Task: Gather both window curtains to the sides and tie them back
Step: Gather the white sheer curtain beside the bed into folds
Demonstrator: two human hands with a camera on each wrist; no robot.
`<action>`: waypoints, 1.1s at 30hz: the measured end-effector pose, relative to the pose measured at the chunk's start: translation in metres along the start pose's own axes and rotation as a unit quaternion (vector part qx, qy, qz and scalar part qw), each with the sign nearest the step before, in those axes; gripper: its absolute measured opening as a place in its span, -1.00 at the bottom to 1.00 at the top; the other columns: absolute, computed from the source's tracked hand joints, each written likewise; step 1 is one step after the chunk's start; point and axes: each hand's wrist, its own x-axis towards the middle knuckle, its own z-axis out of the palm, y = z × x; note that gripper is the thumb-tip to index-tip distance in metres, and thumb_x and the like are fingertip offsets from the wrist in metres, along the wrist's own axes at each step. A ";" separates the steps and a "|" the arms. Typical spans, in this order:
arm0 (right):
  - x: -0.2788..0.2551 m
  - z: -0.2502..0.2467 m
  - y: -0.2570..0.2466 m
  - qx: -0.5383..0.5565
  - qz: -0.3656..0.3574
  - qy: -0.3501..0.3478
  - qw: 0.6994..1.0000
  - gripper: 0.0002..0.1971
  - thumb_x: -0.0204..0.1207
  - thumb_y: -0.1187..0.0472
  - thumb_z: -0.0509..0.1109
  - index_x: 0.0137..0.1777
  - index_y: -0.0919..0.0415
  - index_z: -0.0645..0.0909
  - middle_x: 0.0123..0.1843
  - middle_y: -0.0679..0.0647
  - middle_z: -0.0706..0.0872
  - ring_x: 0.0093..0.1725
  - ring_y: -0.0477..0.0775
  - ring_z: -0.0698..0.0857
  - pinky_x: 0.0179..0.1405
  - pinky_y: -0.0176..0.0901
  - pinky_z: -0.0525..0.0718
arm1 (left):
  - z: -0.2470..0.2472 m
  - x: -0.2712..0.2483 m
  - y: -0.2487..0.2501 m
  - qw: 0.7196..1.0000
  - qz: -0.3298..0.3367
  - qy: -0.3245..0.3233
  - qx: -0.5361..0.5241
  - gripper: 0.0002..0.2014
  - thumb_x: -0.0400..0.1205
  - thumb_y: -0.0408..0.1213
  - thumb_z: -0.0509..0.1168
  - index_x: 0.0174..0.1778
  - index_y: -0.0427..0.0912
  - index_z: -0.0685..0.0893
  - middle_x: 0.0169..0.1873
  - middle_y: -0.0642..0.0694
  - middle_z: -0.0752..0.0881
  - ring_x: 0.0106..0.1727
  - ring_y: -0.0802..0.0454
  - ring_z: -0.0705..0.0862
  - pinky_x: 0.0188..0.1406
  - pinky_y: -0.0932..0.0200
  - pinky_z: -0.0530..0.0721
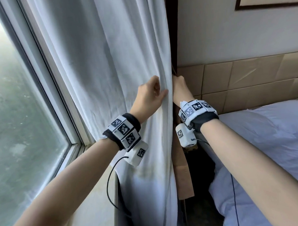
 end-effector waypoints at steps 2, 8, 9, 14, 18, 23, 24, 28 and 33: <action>0.001 0.000 0.002 -0.042 -0.005 0.006 0.999 -0.69 0.60 0.23 0.15 0.28 0.21 0.57 -0.06 0.17 0.67 0.05 0.33 0.67 0.13 0.01 0.68 | 0.008 0.008 -0.004 1.000 -0.016 0.004 0.004 -0.80 0.53 -0.40 0.32 -0.28 -0.25 0.38 -0.46 -0.08 0.50 -0.42 0.00 0.45 -0.44 0.38 0.37; -0.001 0.004 0.007 -0.015 0.040 0.015 0.999 -0.83 0.57 0.32 0.08 -0.03 0.23 0.52 -0.06 0.35 0.65 -0.01 0.41 0.62 -0.06 -0.01 0.60 | 0.025 0.026 -0.016 0.997 -0.075 0.016 -0.009 -0.82 0.48 -0.44 0.30 -0.32 -0.23 0.39 -0.47 -0.05 0.45 -0.42 0.05 0.38 -0.44 0.32 0.35; -0.001 0.003 0.008 -0.005 0.052 0.008 0.999 -0.83 0.58 0.32 0.07 -0.06 0.20 0.50 -0.02 0.37 0.65 0.02 0.40 0.61 -0.07 -0.06 0.54 | 0.027 0.026 -0.017 0.997 -0.070 -0.002 -0.020 -0.82 0.50 -0.43 0.30 -0.30 -0.21 0.40 -0.44 -0.05 0.48 -0.39 0.04 0.43 -0.39 0.31 0.40; 0.001 -0.002 0.010 0.084 0.099 -0.017 0.991 -0.54 0.65 -0.16 0.13 0.14 0.23 0.61 0.20 0.23 0.68 0.24 0.21 0.60 0.18 -0.01 0.51 | 0.015 0.017 -0.030 0.966 -0.102 -0.155 -0.181 -0.70 0.55 -0.50 0.32 0.21 -0.27 0.64 0.05 -0.25 0.72 0.08 -0.03 0.70 0.11 0.23 0.64; 0.003 0.006 0.017 0.005 0.063 0.018 0.998 -0.65 0.60 -0.02 0.30 -0.09 0.33 0.55 -0.11 0.18 0.64 0.05 0.28 0.63 -0.02 0.01 0.59 | -0.003 0.013 -0.034 0.934 -0.129 -0.242 -0.228 -0.47 0.55 -0.70 0.18 0.43 -0.26 0.51 0.14 -0.27 0.67 0.17 0.00 0.64 0.17 0.24 0.61; 0.003 0.009 0.024 -0.073 0.027 0.035 0.996 -0.67 0.65 0.26 0.20 -0.36 0.21 0.26 -0.30 0.24 0.44 0.03 0.43 0.51 -0.10 0.06 0.46 | -0.030 0.016 -0.060 0.972 -0.180 0.054 -0.143 -0.66 0.46 -0.62 0.20 0.02 -0.24 0.75 -0.17 -0.19 0.77 -0.15 0.04 0.72 -0.06 0.17 0.71; 0.004 0.009 0.024 -0.082 0.021 0.034 0.996 -0.68 0.65 0.26 0.19 -0.35 0.21 0.25 -0.29 0.25 0.45 0.02 0.43 0.51 -0.12 0.04 0.43 | -0.037 0.016 -0.069 0.966 -0.198 0.129 -0.101 -0.72 0.46 -0.54 0.26 0.02 -0.22 0.73 -0.18 -0.13 0.75 -0.16 0.06 0.70 -0.04 0.13 0.71; 0.007 0.006 0.026 -0.069 0.013 0.016 0.997 -0.76 0.65 0.25 0.22 -0.21 0.39 0.41 -0.20 0.32 0.53 0.00 0.42 0.53 -0.11 0.01 0.45 | -0.050 0.016 -0.104 0.940 -0.282 0.190 -0.035 -0.33 0.37 -0.14 0.53 0.39 -0.15 0.47 0.21 -0.12 0.56 0.21 -0.04 0.56 0.31 0.04 0.57; 0.008 0.011 0.023 -0.071 0.007 0.013 0.997 -0.68 0.65 0.26 0.22 -0.34 0.24 0.27 -0.37 0.13 0.38 0.04 0.41 0.51 -0.04 0.07 0.49 | -0.043 0.023 -0.112 0.908 -0.361 0.212 0.027 0.13 0.28 0.18 0.55 0.66 -0.03 0.05 0.64 -0.11 0.00 0.64 -0.14 -0.03 0.53 -0.26 0.14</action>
